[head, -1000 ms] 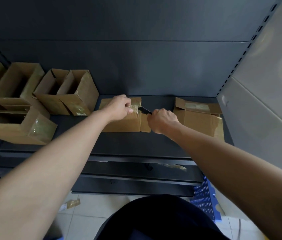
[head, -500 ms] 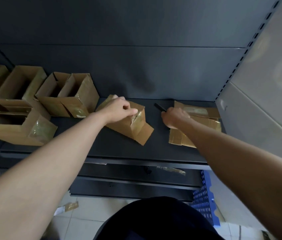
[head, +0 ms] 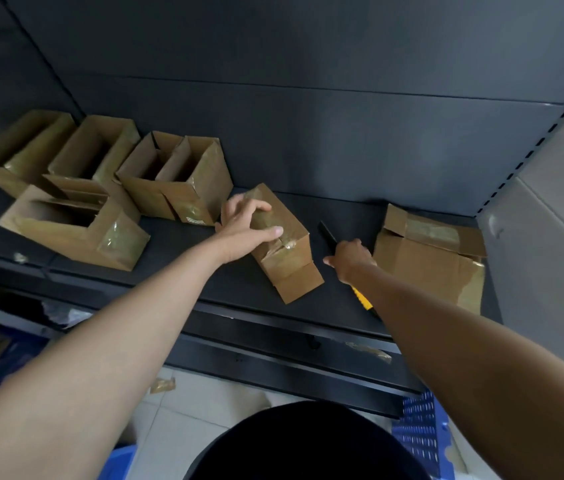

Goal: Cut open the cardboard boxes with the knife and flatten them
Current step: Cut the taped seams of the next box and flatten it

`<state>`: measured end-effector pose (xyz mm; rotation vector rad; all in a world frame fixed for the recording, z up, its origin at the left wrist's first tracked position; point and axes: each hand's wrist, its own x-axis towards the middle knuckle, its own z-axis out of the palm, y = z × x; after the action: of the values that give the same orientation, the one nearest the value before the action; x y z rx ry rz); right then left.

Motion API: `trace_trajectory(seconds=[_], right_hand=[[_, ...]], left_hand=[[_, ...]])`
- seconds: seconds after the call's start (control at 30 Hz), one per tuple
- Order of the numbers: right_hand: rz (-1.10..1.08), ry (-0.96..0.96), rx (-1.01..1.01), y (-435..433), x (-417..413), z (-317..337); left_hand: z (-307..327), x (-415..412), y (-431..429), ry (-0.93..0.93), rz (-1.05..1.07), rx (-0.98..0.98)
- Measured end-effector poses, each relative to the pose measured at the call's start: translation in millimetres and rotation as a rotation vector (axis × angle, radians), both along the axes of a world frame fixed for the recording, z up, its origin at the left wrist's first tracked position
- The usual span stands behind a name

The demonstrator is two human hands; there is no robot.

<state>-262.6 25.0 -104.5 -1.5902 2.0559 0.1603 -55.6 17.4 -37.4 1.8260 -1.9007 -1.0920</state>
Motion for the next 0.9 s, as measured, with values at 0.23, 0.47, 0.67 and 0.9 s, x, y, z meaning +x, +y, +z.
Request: trace_trajectory(seconds=[0.23, 0.47, 0.67, 0.9], right_hand=[[-0.034, -0.256, -0.296, -24.8, 9.4, 20.1], [0.202, -0.381, -0.162, -38.0, 53.0, 59.5], [0.141, -0.217, -0.113, -44.5, 70.0, 70.8], [-0.062, -0.35, -0.022, -41.3, 77.1, 78.0]], left_hand=[[3.4, -6.7, -1.3, 0.137, 0.147, 0.066], [4.3, -8.6, -9.7, 0.233, 0.22, 0.159], [3.8, -11.5, -9.5, 0.25, 0.24, 0.127], [4.9, -8.5, -19.0, 0.106, 0.15, 0.002]])
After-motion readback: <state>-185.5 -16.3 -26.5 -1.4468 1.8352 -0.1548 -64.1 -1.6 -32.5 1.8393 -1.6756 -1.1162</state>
